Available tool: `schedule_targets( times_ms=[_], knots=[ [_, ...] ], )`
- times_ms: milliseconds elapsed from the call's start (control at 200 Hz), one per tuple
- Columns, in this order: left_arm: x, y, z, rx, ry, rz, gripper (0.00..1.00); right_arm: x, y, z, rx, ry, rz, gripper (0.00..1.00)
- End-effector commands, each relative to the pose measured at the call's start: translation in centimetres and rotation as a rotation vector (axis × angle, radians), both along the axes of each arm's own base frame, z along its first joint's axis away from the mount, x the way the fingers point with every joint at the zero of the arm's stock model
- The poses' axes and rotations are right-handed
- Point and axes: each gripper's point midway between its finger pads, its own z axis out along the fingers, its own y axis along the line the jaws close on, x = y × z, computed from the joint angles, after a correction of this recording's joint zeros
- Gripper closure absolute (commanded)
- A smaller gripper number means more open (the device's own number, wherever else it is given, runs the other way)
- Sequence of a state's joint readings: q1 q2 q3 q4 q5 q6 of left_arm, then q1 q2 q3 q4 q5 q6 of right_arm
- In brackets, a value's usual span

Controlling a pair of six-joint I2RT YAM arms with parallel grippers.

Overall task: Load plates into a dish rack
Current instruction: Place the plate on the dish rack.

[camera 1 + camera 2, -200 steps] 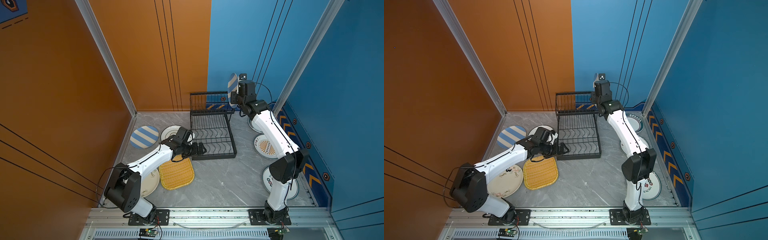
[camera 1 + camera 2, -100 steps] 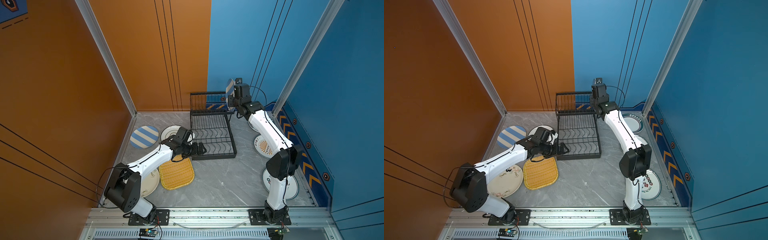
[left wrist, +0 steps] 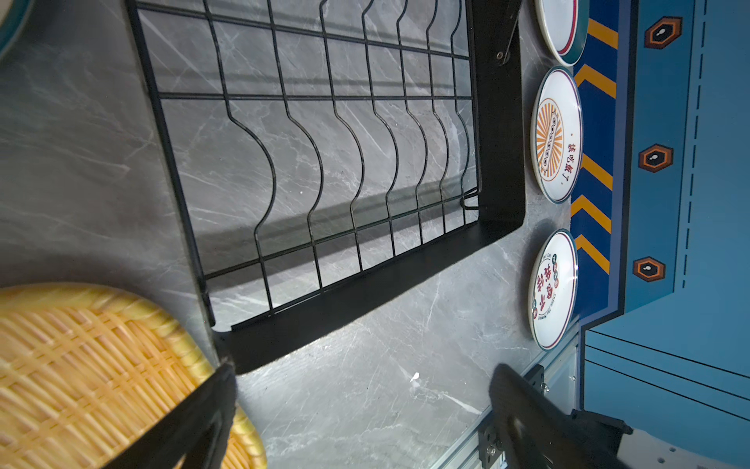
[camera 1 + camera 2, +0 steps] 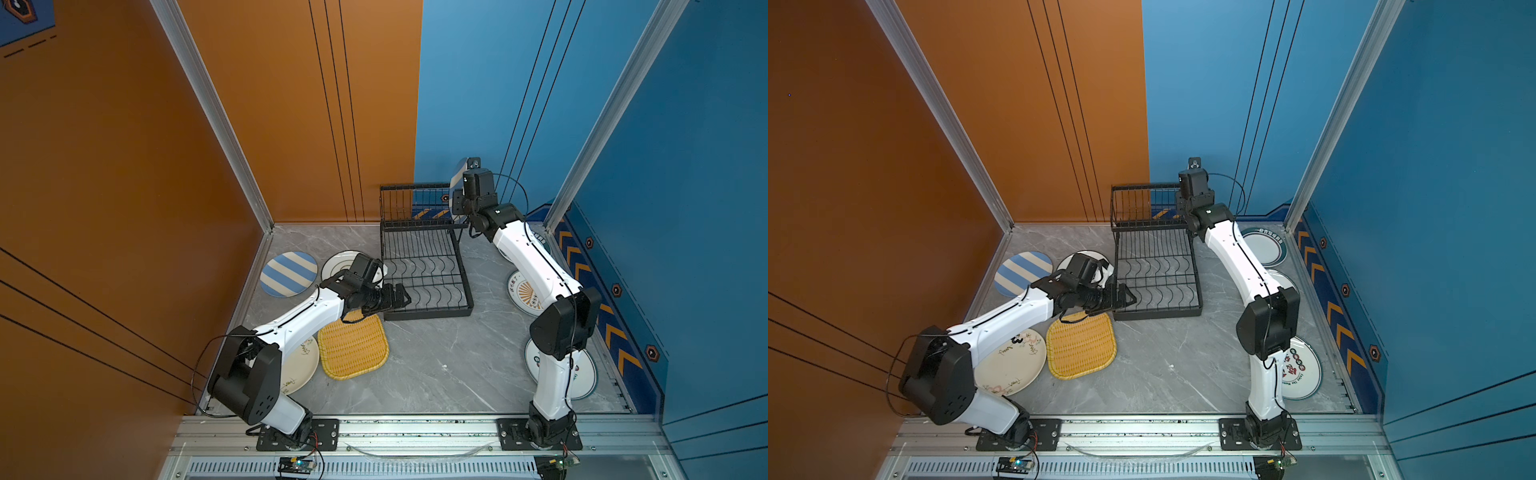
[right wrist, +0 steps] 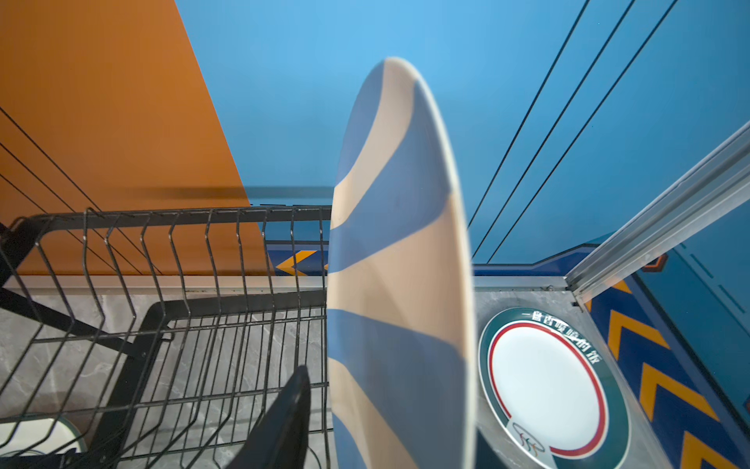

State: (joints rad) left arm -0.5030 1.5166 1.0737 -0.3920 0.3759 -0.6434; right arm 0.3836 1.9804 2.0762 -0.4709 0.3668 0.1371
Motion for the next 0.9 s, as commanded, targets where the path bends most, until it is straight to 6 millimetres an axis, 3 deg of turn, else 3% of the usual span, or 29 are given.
schedule_targets(
  times_ms=[0,285,455,661,676,766,791,891],
  knots=[
    [-0.4,0.5,0.3,-0.005,-0.006,-0.009,0.02,-1.4,-0.3,2.6,0.000,-0.034,-0.013,0.46],
    [-0.3,1.9,0.1,0.020,-0.007,0.034,0.02,-3.6,0.3,3.7,0.013,-0.016,0.012,0.24],
    [-0.6,3.7,0.0,0.084,-0.006,0.073,0.02,-5.5,0.2,4.0,0.049,0.007,0.020,0.15],
    [-1.3,9.1,-0.4,0.271,0.008,0.214,0.01,-9.3,0.1,2.8,0.101,0.074,0.043,0.09],
    [-1.9,9.8,-1.4,0.296,0.034,0.227,0.01,-9.7,0.1,2.6,0.104,0.079,0.045,0.09],
    [-2.6,12.3,-2.2,0.332,0.066,0.295,0.02,-11.8,0.0,2.2,0.120,0.102,0.053,0.07],
    [-2.7,13.0,-2.3,0.339,0.070,0.312,0.03,-12.5,0.0,1.0,0.111,0.132,0.054,0.07],
    [-2.6,15.1,-2.6,0.372,0.080,0.352,0.06,-14.8,-0.6,-0.2,0.117,0.176,0.050,0.07]
  ],
)
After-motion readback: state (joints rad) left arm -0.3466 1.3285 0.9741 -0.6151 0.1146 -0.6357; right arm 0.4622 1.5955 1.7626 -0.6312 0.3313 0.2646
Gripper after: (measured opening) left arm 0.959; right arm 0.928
